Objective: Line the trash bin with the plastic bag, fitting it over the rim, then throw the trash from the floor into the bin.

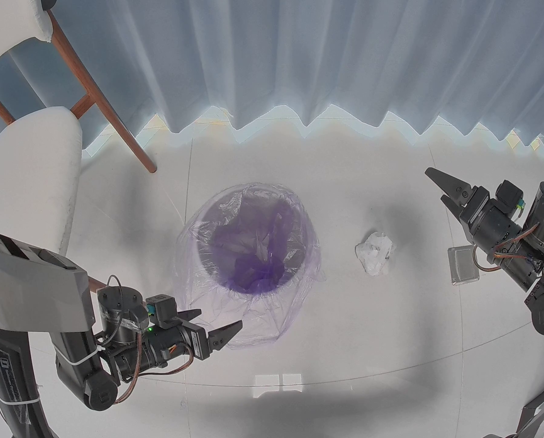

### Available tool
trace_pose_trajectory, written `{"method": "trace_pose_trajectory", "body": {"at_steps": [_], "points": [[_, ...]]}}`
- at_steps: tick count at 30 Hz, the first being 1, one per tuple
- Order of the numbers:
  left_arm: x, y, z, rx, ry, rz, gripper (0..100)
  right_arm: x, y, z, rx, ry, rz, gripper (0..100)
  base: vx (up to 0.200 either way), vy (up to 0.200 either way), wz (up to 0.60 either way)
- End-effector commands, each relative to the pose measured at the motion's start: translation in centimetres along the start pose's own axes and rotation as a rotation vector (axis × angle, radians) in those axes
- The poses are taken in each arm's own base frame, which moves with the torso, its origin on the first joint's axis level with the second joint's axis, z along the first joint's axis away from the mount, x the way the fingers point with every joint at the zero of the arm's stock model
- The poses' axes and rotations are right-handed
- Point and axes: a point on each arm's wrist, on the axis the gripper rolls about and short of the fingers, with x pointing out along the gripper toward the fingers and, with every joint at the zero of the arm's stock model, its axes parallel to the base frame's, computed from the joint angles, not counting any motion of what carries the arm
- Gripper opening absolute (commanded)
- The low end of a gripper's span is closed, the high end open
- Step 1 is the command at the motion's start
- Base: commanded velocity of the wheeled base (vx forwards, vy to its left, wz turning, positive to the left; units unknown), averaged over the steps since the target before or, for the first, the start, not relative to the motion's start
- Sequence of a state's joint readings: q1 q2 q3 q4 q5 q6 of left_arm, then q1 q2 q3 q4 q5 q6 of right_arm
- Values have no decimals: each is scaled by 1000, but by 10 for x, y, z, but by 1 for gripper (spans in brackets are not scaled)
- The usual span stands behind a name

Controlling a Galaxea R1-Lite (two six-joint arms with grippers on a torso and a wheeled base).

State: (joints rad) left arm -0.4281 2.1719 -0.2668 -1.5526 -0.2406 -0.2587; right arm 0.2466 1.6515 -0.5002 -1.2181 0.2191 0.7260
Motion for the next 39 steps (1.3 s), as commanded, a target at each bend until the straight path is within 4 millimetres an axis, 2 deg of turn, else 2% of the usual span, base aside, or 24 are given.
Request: {"method": "trace_pose_trajectory", "body": {"at_steps": [1, 7, 8, 12, 18, 20, 24, 29, 31, 32, 33, 39], "points": [[13, 13, 1, -7, -22, 33, 100, -1, 1, 1, -2, -3, 4, 100, 0, 0, 0], [16, 37, -13, -2, 26, 110, 100, -1, 1, 1, -3, -2, 3, 100, 0, 0, 0], [21, 48, -14, -2, 19, 136, 100, -1, 1, 0, -2, -1, 2, 100, 0, 0, 0], [40, 66, -17, -9, -6, 163, 100, -1, 1, 0, -2, -1, 2, 100, 0, 0, 0], [53, 82, -18, -18, -32, 182, 100, -1, 1, 0, -2, -1, 2, 100, 0, 0, 0], [64, 90, -20, -16, -48, 189, 100, -1, 0, 0, -2, 0, 1, 100, 0, 0, 0], [66, 97, -20, -25, -59, 197, 100, -1, 1, 1, -3, -5, 5, 100, 0, 0, 0], [62, 92, -22, -24, -42, 195, 100, -1, 1, 5, -6, -18, 3, 100, 0, 0, 0], [49, 83, -24, -28, -9, 197, 100, -1, 1, 5, -6, -17, 4, 100, 0, 0, 0], [23, 64, -9, -23, -16, 183, 100, -1, 1, 5, -7, -18, 5, 100, 0, 0, 0], [16, 59, -6, -22, -19, 175, 100, -2, 1, 5, -7, -20, 6, 100, 0, 0, 0], [-67, -3, 28, 36, -123, 62, 100, -3, 4, 8, -2, -27, 15, 100, 0, 0, 0]]}}
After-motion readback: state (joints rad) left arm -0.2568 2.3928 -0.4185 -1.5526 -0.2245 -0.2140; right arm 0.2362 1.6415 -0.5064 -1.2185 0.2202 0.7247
